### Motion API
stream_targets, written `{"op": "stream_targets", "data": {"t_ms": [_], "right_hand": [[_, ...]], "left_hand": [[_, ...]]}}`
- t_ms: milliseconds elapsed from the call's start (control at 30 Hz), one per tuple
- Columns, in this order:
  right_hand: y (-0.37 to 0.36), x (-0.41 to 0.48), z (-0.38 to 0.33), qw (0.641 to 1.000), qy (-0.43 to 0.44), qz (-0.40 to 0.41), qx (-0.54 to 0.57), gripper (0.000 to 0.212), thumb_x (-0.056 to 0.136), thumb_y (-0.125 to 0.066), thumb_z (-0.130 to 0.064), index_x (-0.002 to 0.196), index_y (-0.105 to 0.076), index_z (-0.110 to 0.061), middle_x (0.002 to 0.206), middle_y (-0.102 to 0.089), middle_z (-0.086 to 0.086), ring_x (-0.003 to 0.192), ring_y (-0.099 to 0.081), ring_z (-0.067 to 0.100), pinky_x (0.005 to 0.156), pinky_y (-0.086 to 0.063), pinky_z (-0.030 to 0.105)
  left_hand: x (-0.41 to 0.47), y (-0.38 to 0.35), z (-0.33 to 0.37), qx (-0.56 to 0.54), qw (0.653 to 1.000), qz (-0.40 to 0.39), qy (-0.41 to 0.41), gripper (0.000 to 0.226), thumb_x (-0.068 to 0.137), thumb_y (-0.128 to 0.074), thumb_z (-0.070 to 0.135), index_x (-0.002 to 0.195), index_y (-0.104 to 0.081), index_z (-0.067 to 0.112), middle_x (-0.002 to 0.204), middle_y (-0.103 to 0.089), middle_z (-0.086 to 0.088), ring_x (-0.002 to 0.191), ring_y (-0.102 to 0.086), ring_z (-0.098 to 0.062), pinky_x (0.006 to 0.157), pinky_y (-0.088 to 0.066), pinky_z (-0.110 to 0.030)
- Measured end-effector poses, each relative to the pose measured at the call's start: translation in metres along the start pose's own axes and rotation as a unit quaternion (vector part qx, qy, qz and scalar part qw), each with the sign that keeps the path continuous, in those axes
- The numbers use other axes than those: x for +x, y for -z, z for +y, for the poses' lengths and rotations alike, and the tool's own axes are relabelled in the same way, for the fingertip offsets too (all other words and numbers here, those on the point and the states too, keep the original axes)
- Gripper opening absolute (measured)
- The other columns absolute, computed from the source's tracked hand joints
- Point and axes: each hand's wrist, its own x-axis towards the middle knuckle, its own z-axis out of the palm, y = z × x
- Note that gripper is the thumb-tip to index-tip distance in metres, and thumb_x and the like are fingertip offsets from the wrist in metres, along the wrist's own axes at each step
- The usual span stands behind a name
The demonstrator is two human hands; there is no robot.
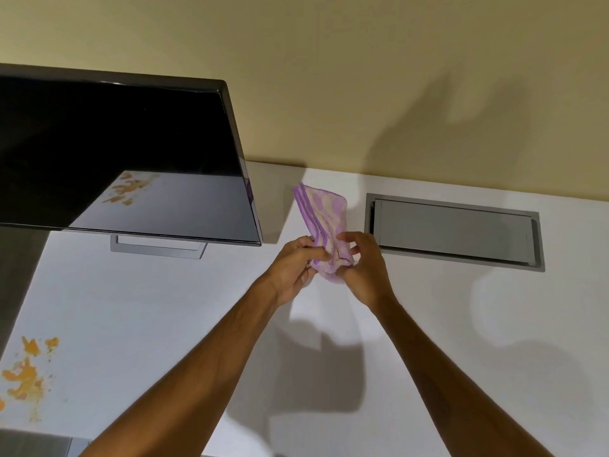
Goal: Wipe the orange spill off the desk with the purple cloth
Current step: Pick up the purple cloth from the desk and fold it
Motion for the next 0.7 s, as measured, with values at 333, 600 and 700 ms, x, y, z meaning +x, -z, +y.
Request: {"op": "stream_targets", "data": {"t_ms": [333,600,700], "right_hand": [[0.016,-0.072,-0.037,0.993,0.11,-0.025,-0.024,0.041,0.081,-0.066,-0.027,0.122,-0.069,-0.023,0.135,-0.056,-0.008,0.119,-0.053,0.014,0.076,-0.048,0.009],[-0.003,-0.12,-0.047,0.963,0.221,0.032,-0.148,0.021,0.091,-0.071,-0.023,0.111,-0.072,-0.017,0.124,-0.065,0.004,0.111,-0.057,0.023,0.086,-0.058,0.032],[-0.011,-0.134,-0.058,0.959,0.22,0.054,-0.171,0.032,0.089,-0.076,-0.018,0.119,-0.068,-0.014,0.127,-0.064,0.006,0.116,-0.056,0.023,0.091,-0.055,0.032]], "left_hand": [[-0.053,0.017,-0.001,-0.102,0.986,-0.135,-0.015,0.052,0.077,-0.053,-0.027,0.116,-0.063,0.007,0.105,-0.07,-0.018,0.098,-0.069,-0.034,0.08,-0.062,-0.043],[-0.098,0.033,-0.014,0.069,0.996,-0.007,-0.06,0.042,0.089,-0.073,0.012,0.129,-0.062,0.017,0.118,-0.07,-0.014,0.105,-0.069,-0.032,0.081,-0.061,-0.041],[-0.118,0.048,-0.017,0.265,0.956,0.032,-0.123,0.033,0.089,-0.074,0.015,0.121,-0.066,0.021,0.108,-0.071,-0.006,0.099,-0.069,-0.026,0.083,-0.06,-0.032]]}}
